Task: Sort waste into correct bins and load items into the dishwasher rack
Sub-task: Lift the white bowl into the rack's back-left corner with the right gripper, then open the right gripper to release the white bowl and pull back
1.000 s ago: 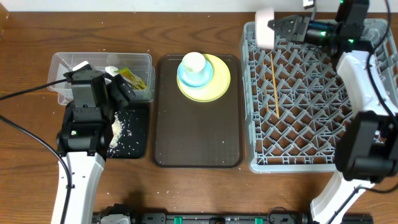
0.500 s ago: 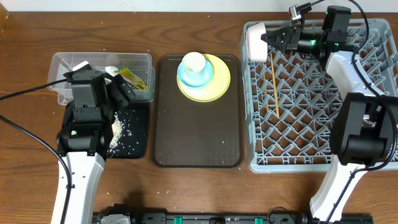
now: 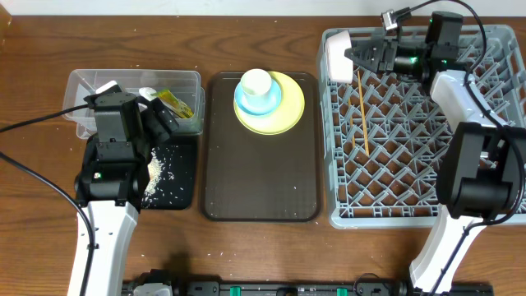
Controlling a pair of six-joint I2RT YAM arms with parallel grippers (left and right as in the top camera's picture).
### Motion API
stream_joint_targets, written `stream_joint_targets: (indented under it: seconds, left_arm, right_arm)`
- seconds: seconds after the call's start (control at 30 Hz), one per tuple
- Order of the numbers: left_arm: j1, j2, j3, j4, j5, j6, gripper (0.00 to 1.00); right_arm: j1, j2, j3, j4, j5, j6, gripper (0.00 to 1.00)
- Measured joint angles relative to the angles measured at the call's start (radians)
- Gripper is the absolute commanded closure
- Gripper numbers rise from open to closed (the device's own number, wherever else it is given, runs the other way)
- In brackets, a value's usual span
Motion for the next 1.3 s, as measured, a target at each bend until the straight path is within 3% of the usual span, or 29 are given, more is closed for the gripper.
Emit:
stream_joint_targets:
  seconds: [0.17, 0.33, 0.77, 0.87, 1.1, 1.3]
  left_arm:
    - [0.000, 0.000, 0.000, 0.000, 0.000, 0.000, 0.06]
    - [0.000, 0.000, 0.000, 0.000, 0.000, 0.000, 0.06]
    - [0.000, 0.000, 0.000, 0.000, 0.000, 0.000, 0.05]
    - [0.000, 0.000, 0.000, 0.000, 0.000, 0.000, 0.06]
    - [0.000, 0.000, 0.000, 0.000, 0.000, 0.000, 0.05]
    - [0.000, 0.000, 0.000, 0.000, 0.000, 0.000, 0.05]
  right_arm:
    - [-0.027, 0.000, -0.012, 0.000, 0.003, -0.015, 0.99]
    - [-0.050, 0.000, -0.019, -0.003, 0.035, -0.032, 0.87]
    - [-0.105, 0.000, -0.021, -0.001, 0.136, -0.040, 0.68]
    - [-0.128, 0.000, -0.021, -0.002, 0.148, -0.020, 0.71]
    - [-0.166, -0.016, -0.022, -0.044, 0.260, 0.029, 0.95]
    - [-0.135, -0.167, -0.029, -0.241, 0.543, -0.056, 0.99]
